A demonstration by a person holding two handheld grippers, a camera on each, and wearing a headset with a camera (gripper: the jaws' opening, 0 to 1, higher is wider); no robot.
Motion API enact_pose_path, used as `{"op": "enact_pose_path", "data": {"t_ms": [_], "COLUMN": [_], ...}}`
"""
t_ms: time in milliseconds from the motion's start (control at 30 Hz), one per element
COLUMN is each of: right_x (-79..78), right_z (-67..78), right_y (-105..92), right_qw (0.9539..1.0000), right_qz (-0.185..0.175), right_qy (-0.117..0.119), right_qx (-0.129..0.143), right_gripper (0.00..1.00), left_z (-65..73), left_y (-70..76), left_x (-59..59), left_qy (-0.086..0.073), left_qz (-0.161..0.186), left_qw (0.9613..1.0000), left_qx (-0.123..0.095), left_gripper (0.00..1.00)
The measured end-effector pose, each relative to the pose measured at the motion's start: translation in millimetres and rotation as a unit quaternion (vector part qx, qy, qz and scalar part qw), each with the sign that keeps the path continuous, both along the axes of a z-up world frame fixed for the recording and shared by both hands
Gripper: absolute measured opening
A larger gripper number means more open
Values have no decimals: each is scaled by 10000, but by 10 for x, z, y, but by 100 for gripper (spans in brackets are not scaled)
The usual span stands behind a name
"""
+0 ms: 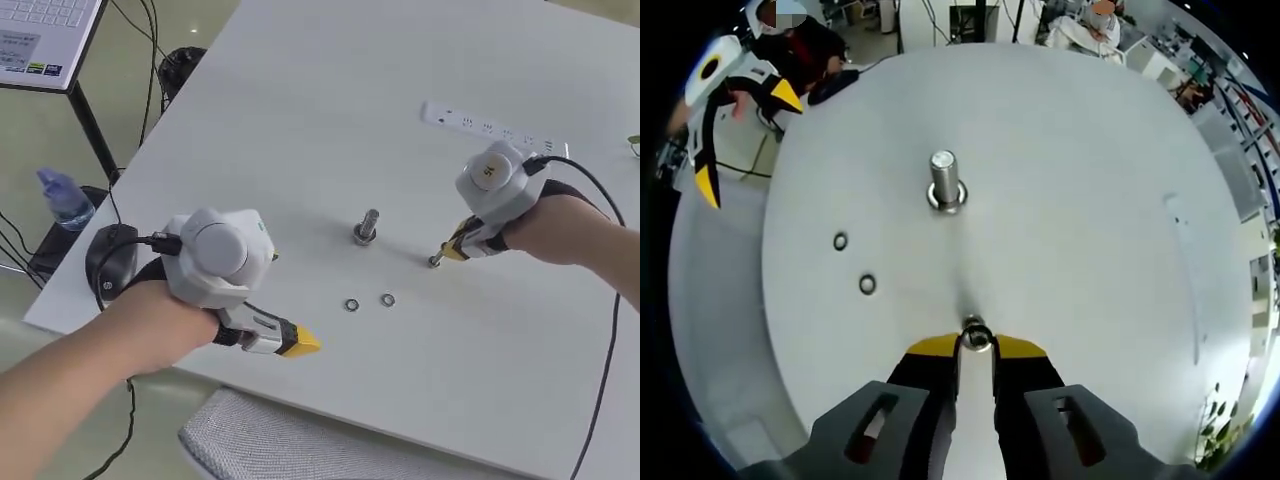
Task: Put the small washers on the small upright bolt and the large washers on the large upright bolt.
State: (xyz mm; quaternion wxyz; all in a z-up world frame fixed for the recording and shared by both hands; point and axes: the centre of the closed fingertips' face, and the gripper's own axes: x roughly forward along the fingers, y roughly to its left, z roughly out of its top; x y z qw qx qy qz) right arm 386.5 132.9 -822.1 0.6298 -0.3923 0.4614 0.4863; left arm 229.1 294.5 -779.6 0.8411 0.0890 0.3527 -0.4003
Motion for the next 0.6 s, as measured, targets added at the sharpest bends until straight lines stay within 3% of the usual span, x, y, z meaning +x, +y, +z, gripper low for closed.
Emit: {"op": "enact_pose_path", "data": {"t_ms": [600], "right_x": [1], "right_z": [-177], "right_y": [-20], "right_qw": [9998], "right_qz": [156], "right_qy": [27], "right_qx": [-102], "right_gripper": [13], "left_z": [-68], "left_y": [12], "left_x": [17], "left_qy": [115], "left_qz": [9], "left_qw": [9999], "left_qx": [14], "left_gripper": [76]}}
